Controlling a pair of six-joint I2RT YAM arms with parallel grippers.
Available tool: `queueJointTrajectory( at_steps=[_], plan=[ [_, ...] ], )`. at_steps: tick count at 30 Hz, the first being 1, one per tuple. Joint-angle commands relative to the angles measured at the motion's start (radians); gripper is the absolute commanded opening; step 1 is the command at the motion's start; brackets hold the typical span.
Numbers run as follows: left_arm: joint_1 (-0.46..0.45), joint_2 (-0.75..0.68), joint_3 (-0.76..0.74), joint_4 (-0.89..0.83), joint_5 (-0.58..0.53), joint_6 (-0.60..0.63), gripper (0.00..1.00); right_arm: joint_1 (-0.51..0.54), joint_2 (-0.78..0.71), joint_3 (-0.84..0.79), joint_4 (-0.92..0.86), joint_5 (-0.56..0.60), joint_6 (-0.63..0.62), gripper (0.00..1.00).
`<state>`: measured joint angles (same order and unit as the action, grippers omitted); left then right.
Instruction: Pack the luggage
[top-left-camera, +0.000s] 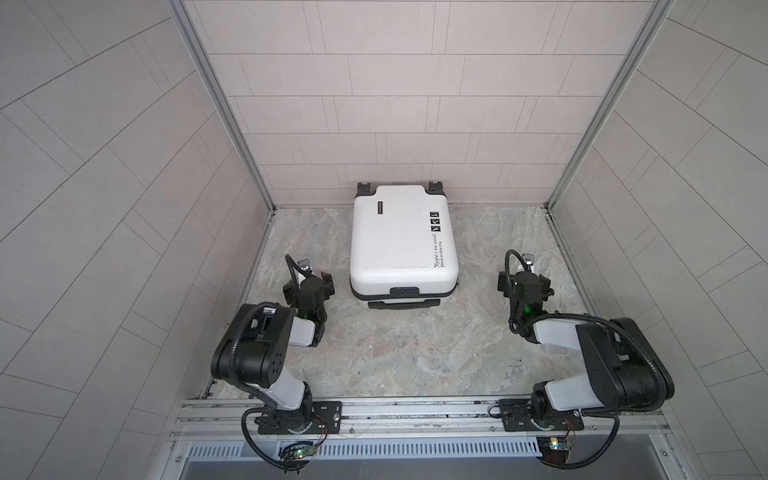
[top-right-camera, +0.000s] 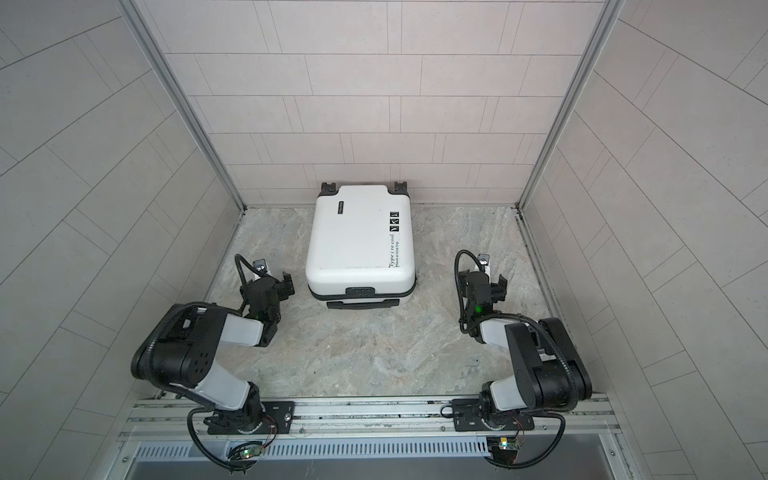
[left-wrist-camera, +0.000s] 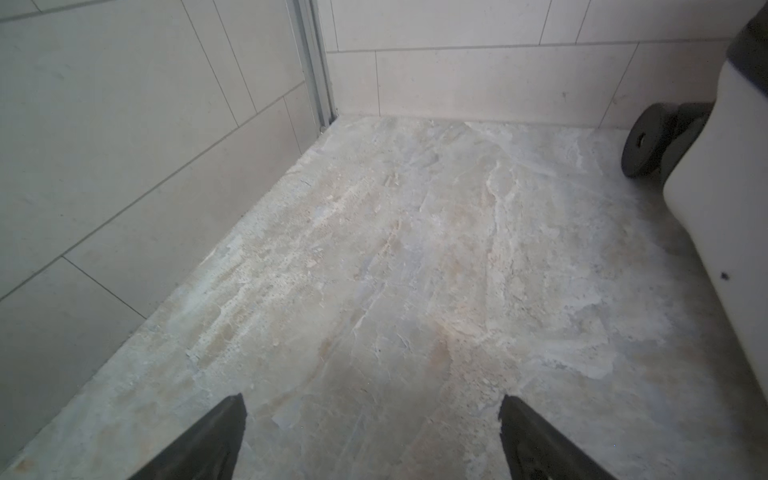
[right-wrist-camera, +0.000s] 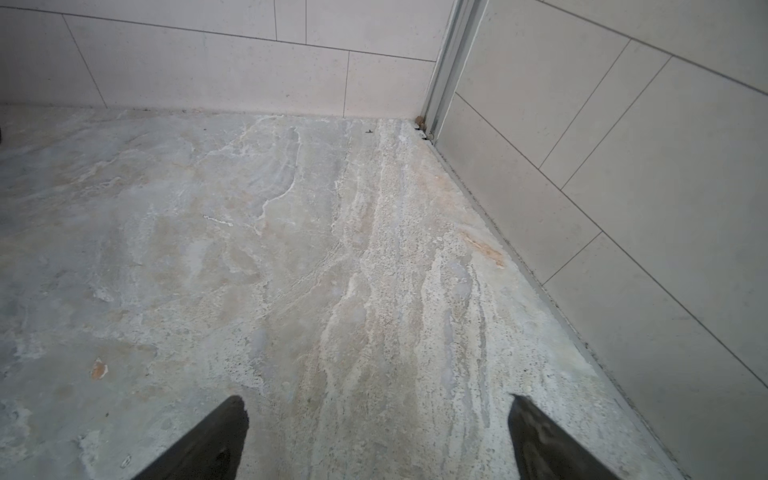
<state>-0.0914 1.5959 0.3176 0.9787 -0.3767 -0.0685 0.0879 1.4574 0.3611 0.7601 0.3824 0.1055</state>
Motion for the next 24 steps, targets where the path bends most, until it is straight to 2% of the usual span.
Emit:
queueJointTrajectory(
  at_steps=[1,4,5,7,24],
  plan=[
    [0.006,-0.039,0.016,0.021,0.049,0.03,1.0,0.002,0.049,0.0,0.105,-0.028,-0.042,1.0],
    [0.006,0.01,0.035,0.067,0.085,0.066,1.0,0.001,0.06,0.059,-0.003,-0.024,-0.03,1.0],
    [0.007,-0.001,0.052,0.019,0.08,0.053,1.0,-0.002,0.055,0.063,-0.015,-0.026,-0.026,0.99],
    [0.01,-0.006,0.099,-0.09,0.063,0.039,1.0,-0.003,0.057,0.061,-0.013,-0.028,-0.028,1.0],
    [0.022,-0.004,0.083,-0.049,0.086,0.042,1.0,-0.002,0.057,0.061,-0.011,-0.028,-0.029,0.99]
  ],
)
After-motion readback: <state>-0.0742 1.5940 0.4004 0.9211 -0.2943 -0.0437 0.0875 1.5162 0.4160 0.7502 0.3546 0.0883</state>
